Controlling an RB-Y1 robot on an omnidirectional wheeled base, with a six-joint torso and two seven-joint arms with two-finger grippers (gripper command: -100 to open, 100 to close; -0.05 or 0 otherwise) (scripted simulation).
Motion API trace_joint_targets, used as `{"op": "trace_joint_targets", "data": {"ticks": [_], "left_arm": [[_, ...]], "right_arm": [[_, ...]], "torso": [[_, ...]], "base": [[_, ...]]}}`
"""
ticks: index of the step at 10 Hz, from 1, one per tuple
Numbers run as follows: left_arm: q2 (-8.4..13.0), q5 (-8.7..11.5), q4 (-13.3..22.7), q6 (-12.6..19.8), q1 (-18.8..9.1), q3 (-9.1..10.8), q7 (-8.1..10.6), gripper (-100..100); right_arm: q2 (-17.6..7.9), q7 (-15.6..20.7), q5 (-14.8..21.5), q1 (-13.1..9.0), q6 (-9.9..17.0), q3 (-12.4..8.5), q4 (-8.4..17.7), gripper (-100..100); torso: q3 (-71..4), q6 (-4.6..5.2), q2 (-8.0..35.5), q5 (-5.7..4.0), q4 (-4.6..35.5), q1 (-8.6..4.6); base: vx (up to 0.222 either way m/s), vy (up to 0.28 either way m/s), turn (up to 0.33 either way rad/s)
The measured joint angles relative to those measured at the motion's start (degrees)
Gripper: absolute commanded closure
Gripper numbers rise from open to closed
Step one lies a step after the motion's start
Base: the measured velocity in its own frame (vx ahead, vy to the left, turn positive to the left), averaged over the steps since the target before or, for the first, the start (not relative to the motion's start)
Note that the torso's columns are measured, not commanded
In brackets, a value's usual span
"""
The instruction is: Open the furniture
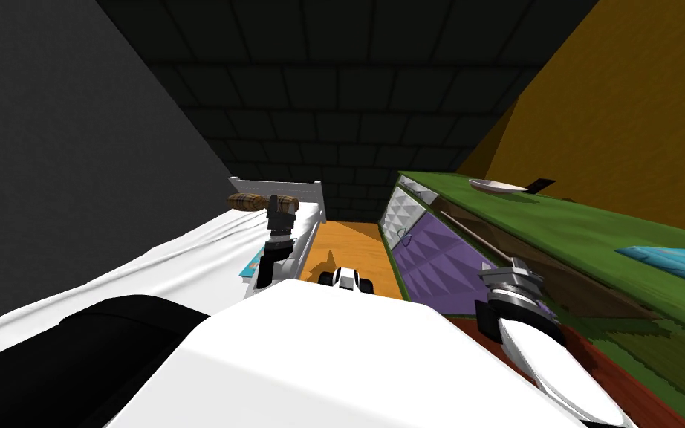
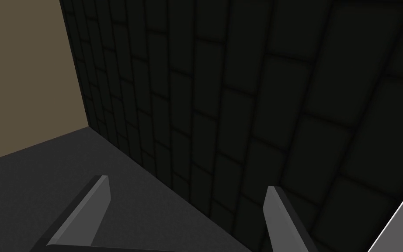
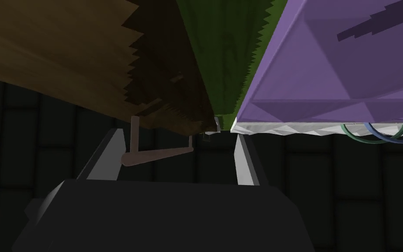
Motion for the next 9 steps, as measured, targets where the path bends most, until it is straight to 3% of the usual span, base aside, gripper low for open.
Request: {"op": "trace_joint_targets", "data": {"ticks": [1,3,5,6,7,9], "left_arm": [[0.0,0.0,0.0,0.0,0.0,0.00,0.00,0],[0.0,0.0,0.0,0.0,0.0,-0.02,0.00,0],[0.0,0.0,0.0,0.0,0.0,-0.01,0.00,0],[0.0,0.0,0.0,0.0,0.0,-0.01,0.00,0],[0.0,0.0,0.0,0.0,0.0,-0.01,0.00,0],[0.0,0.0,0.0,0.0,0.0,-0.02,0.00,0]], "right_arm": [[1.6,-0.2,1.6,1.8,-0.7,-1.6,-2.4,100],[2.5,-0.1,1.8,5.1,-0.8,-2.4,-5.8,100],[5.4,1.3,3.0,8.4,-2.6,-5.7,-10.6,100],[6.1,0.8,3.8,10.3,-2.8,-6.1,-12.5,100],[6.2,0.5,4.1,11.8,-2.8,-6.3,-13.6,100],[6.1,0.3,3.9,12.5,-3.0,-6.8,-14.7,100]], "torso": [[0.0,-0.17,0.1,-0.03,0.0,0.16],[0.3,-0.46,0.5,0.00,0.1,0.24],[0.1,-0.18,0.2,0.13,0.1,0.23],[0.2,-0.46,0.6,0.33,0.3,0.41],[0.4,-0.43,0.7,0.32,0.3,0.52],[0.3,-0.18,0.6,0.54,0.3,1.01]], "base": [[0.088,0.008,-0.063],[0.091,0.008,-0.082],[0.131,-0.003,-0.116],[0.001,-0.005,0.031],[-0.007,-0.001,0.006],[0.021,0.144,-0.050]]}}
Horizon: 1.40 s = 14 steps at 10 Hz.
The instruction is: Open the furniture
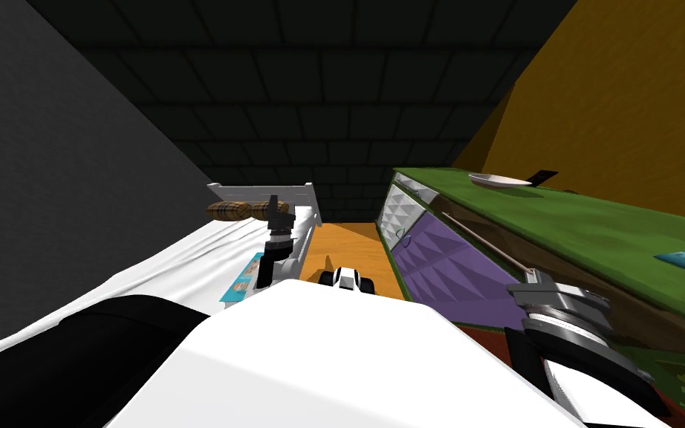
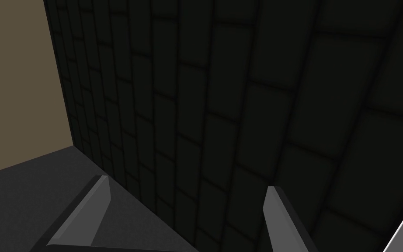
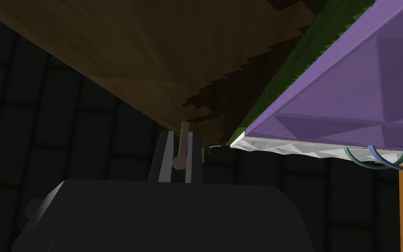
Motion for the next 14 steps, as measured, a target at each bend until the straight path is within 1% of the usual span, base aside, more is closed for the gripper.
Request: {"op": "trace_joint_targets", "data": {"ticks": [2,3,4,5,6,7,8,9,11,12,13,14], "left_arm": [[0.0,0.0,0.0,0.0,0.0,-0.01,0.00,0],[0.0,0.0,0.0,0.0,0.0,0.00,0.00,0],[0.0,0.0,0.0,0.0,0.0,0.00,0.00,0],[0.0,0.0,0.0,0.0,0.0,0.00,0.00,0],[0.0,0.0,0.0,0.0,0.0,0.01,0.00,0],[0.0,0.0,0.0,0.0,0.0,0.01,0.00,0],[0.0,0.0,0.0,0.0,0.0,0.00,0.00,0],[0.0,0.0,0.0,0.0,0.0,0.00,0.00,0],[0.0,0.0,0.0,0.0,0.0,0.01,0.00,0],[0.0,0.0,0.0,0.0,0.0,0.00,0.00,0],[0.0,0.0,0.0,0.0,0.0,0.00,0.00,0],[0.0,0.0,0.0,0.0,0.0,0.01,0.00,0]], "right_arm": [[-0.1,0.2,-1.1,1.4,-0.8,-0.4,-1.4,100],[0.0,0.1,-1.1,1.5,-1.0,-0.3,-1.3,-100],[-1.5,-0.1,-3.9,0.4,0.3,1.1,-0.3,-100],[-3.1,-0.9,-4.8,-0.5,1.7,3.0,1.2,-100],[-4.8,-2.0,-4.6,-0.7,2.2,3.5,2.0,-100],[-6.0,-2.5,-4.5,-0.8,2.2,3.6,2.4,-100],[-7.5,-4.2,-5.3,-2.4,3.4,5.2,4.1,-100],[-9.3,-5.3,-6.8,-3.0,4.6,6.5,5.5,-100],[-12.4,-4.6,-8.4,-3.6,5.6,7.9,6.3,-100],[-13.9,-6.4,-9.0,-5.2,6.8,9.5,8.2,-100],[-15.8,-7.3,-10.6,-6.4,8.1,10.9,9.8,-100],[-17.6,-7.3,-11.6,-6.4,8.7,11.6,10.3,-100]], "torso": [[-0.1,-0.10,0.0,0.15,0.0,0.18],[-0.1,-0.16,0.0,0.27,0.1,-0.30],[0.0,-0.15,0.2,0.22,0.2,-0.36],[0.1,-0.05,0.3,0.23,0.2,-0.28],[0.0,-0.02,0.2,0.24,0.2,-0.24],[-0.1,-0.03,0.0,0.25,0.1,-0.18],[0.0,-0.06,0.1,0.29,0.1,0.04],[0.0,-0.01,0.2,0.33,0.2,0.08],[-0.1,-0.03,0.0,0.27,0.1,-0.11],[0.0,-0.06,0.2,0.27,0.2,-0.03],[0.1,-0.04,0.1,0.08,0.1,-0.12],[0.0,0.01,0.0,0.10,0.1,-0.26]], "base": [[0.011,0.183,-0.051],[-0.066,0.076,0.051],[-0.092,0.062,0.049],[-0.055,0.019,0.004],[-0.017,-0.006,-0.007],[-0.074,0.037,0.074],[-0.075,0.050,0.042],[-0.035,0.029,-0.014],[-0.039,0.025,0.029],[-0.079,0.051,0.044],[-0.044,0.039,0.006],[-0.016,0.016,-0.013]]}}
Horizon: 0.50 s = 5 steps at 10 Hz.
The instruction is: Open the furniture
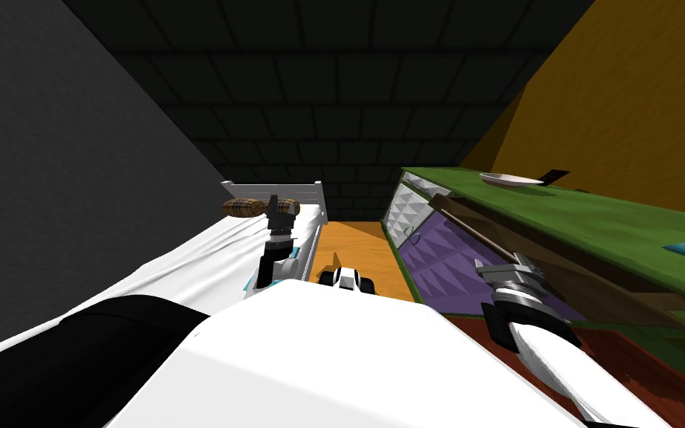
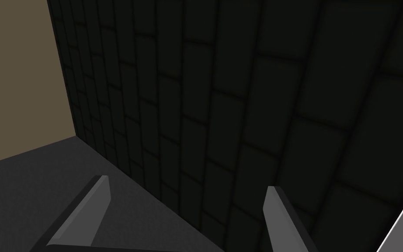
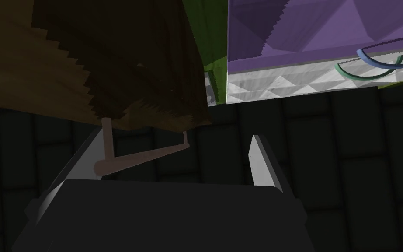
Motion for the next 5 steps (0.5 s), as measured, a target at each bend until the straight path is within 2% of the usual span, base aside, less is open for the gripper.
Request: {"op": "trace_joint_targets", "data": {"ticks": [1,3,5], "left_arm": [[0.0,0.0,0.0,0.0,0.0,0.00,0.00,0],[0.0,0.0,0.0,0.0,0.0,-0.01,0.00,0],[0.0,0.0,0.0,0.0,0.0,0.01,0.00,0]], "right_arm": [[-1.4,-0.2,0.0,0.0,0.0,0.3,0.3,-100],[-4.9,-2.5,-2.4,-2.1,2.7,2.8,3.1,-100],[-8.2,-2.5,-3.8,-2.7,3.4,4.2,4.2,-100]], "torso": [[-0.1,-0.03,-0.1,0.08,0.0,0.00],[0.0,-0.05,-0.1,-0.22,-0.1,-0.07],[-0.1,-0.07,-0.2,-0.09,-0.1,-0.21]], "base": [[-0.064,0.038,0.049],[-0.061,0.041,0.027],[-0.048,0.023,0.015]]}}
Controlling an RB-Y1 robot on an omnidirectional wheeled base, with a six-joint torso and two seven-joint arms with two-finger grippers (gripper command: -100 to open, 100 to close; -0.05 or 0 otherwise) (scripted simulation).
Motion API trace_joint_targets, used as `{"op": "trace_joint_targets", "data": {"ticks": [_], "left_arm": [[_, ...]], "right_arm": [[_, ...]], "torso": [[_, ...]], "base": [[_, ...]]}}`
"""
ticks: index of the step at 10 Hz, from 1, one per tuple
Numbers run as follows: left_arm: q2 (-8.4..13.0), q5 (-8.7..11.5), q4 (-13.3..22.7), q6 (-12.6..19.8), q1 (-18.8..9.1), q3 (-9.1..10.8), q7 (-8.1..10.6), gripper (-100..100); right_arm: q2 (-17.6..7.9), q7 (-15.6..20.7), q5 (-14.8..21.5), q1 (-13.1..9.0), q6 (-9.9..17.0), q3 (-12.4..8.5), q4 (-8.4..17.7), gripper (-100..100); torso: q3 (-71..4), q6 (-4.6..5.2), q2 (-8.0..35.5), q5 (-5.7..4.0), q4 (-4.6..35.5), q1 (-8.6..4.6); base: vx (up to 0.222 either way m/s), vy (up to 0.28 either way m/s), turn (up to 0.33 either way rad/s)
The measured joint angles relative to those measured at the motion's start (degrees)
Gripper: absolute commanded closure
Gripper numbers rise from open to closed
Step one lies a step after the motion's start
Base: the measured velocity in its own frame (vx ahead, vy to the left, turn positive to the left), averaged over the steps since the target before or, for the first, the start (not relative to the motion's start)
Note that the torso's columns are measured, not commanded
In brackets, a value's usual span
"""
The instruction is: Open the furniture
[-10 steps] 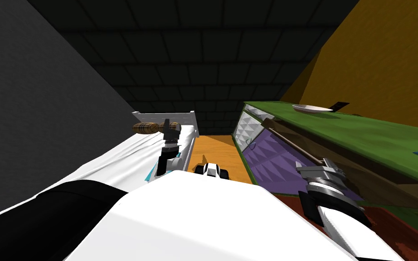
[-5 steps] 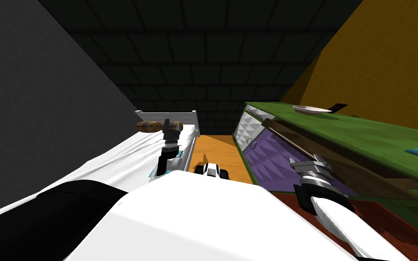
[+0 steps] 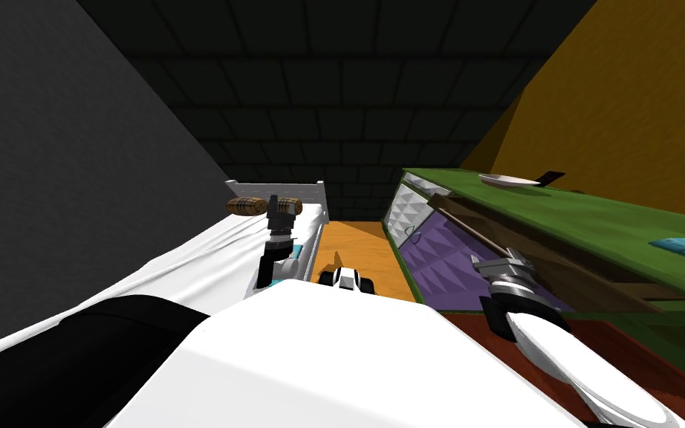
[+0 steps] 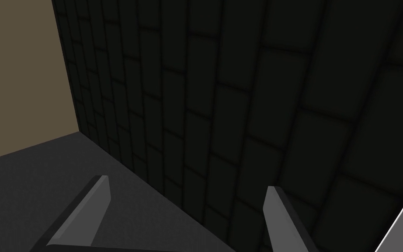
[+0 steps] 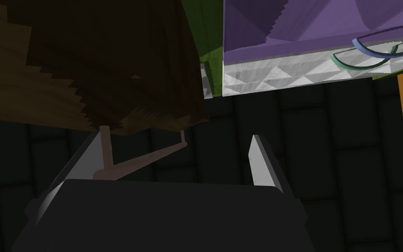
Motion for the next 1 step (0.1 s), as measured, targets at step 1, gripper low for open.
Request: {"op": "trace_joint_targets", "data": {"ticks": [1], "left_arm": [[0.0,0.0,0.0,0.0,0.0,-0.01,0.00,0]], "right_arm": [[-1.8,-0.8,-1.7,-1.5,1.5,1.3,1.3,-100]], "torso": [[0.1,-0.13,0.1,-0.10,-0.1,0.10]], "base": [[-0.079,0.041,0.064]]}}
